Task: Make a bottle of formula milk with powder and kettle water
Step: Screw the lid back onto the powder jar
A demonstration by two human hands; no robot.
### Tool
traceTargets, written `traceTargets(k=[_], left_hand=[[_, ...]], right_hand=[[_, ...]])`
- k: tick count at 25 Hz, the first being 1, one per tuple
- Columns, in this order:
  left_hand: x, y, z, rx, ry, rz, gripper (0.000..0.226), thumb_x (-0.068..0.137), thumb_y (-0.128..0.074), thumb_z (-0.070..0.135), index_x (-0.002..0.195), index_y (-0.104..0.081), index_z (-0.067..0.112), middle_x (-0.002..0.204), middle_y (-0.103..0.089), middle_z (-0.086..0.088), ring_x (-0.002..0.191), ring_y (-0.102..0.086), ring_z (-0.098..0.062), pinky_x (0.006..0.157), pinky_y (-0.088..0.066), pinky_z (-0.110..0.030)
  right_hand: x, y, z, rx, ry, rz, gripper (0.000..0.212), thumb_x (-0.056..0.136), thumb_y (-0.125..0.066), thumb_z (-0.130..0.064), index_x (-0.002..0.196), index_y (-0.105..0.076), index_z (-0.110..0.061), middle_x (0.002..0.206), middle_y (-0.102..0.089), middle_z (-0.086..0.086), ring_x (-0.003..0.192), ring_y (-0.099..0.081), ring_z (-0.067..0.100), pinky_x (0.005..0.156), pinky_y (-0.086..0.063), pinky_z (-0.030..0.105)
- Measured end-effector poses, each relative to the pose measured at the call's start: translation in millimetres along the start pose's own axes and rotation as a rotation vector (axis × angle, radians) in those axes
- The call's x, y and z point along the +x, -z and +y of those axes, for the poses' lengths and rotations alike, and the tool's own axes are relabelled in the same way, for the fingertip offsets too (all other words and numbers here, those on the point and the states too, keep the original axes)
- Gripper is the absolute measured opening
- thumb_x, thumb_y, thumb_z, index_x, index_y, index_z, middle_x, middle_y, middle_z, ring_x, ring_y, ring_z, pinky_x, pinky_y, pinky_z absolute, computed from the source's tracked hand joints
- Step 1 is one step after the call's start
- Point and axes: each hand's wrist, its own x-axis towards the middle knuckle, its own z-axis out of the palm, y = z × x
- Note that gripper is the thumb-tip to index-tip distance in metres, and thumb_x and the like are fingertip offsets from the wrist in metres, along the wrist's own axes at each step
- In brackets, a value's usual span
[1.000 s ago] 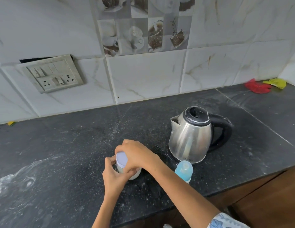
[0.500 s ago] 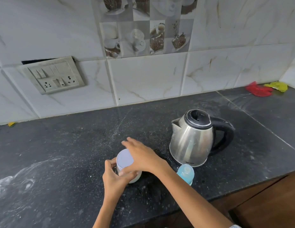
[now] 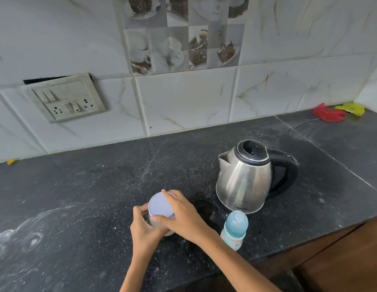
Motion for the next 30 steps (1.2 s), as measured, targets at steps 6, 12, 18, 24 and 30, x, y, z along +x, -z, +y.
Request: traceTargets(k=[6, 12, 18, 24, 30], left_hand=[[0.4, 2.5, -0.5, -0.012, 0.033, -0.033, 0.07, 0.039, -0.078, 0.044, 0.098, -0.045, 0.028, 0.105, -0.058, 0.011, 0.093, -0.06, -0.009, 0.069, -0.052, -0.033], [3.1, 3.7, -3.8, -0.029, 0.018, -0.047, 0.054, 0.056, -0.083, 0.018, 0.096, -0.047, 0.025, 0.097, -0.064, 0.005, 0.081, -0.063, -0.004, 0.062, -0.047, -0.024], [5.3, 4.1, -3.3, -0.035, 0.031, -0.065, 0.058, 0.051, -0.083, 0.025, 0.095, -0.046, 0.027, 0.097, -0.062, 0.006, 0.084, -0.063, -0.009, 0.064, -0.047, -0.026], [4.3, 3.2, 0.1, -0.03, 0.046, -0.064, 0.068, 0.039, -0.083, 0.029, 0.096, -0.046, 0.027, 0.097, -0.062, 0.007, 0.088, -0.062, -0.009, 0.065, -0.047, -0.023], [7.6, 3.6, -2.1, -0.003, 0.028, -0.076, 0.063, 0.052, -0.088, 0.005, 0.097, -0.046, 0.022, 0.097, -0.062, 0.005, 0.083, -0.062, -0.008, 0.057, -0.048, -0.018]], right_hand=[[14.4, 1.8, 8.5, -0.211, 0.248, 0.072, 0.074, 0.08, -0.068, -0.052, 0.141, -0.04, -0.023, 0.153, -0.028, 0.001, 0.139, -0.029, 0.02, 0.108, -0.038, 0.039], [22.7, -35.0, 13.2, -0.215, 0.294, 0.183, 0.063, 0.087, -0.064, -0.036, 0.142, -0.044, -0.014, 0.142, -0.039, 0.01, 0.128, -0.034, 0.029, 0.107, -0.038, 0.042], [25.0, -31.3, 7.0, -0.237, 0.207, 0.201, 0.067, 0.085, -0.065, -0.044, 0.144, -0.043, -0.02, 0.142, -0.036, 0.007, 0.129, -0.032, 0.028, 0.103, -0.041, 0.042], [35.5, -18.0, 25.3, -0.14, 0.422, 0.147, 0.047, 0.078, -0.074, -0.037, 0.123, -0.066, -0.023, 0.129, -0.053, 0.004, 0.119, -0.045, 0.024, 0.095, -0.047, 0.042], [31.0, -33.1, 19.3, -0.128, 0.312, 0.235, 0.046, 0.084, -0.066, -0.039, 0.127, -0.06, -0.023, 0.136, -0.047, 0.002, 0.12, -0.04, 0.027, 0.097, -0.042, 0.036]])
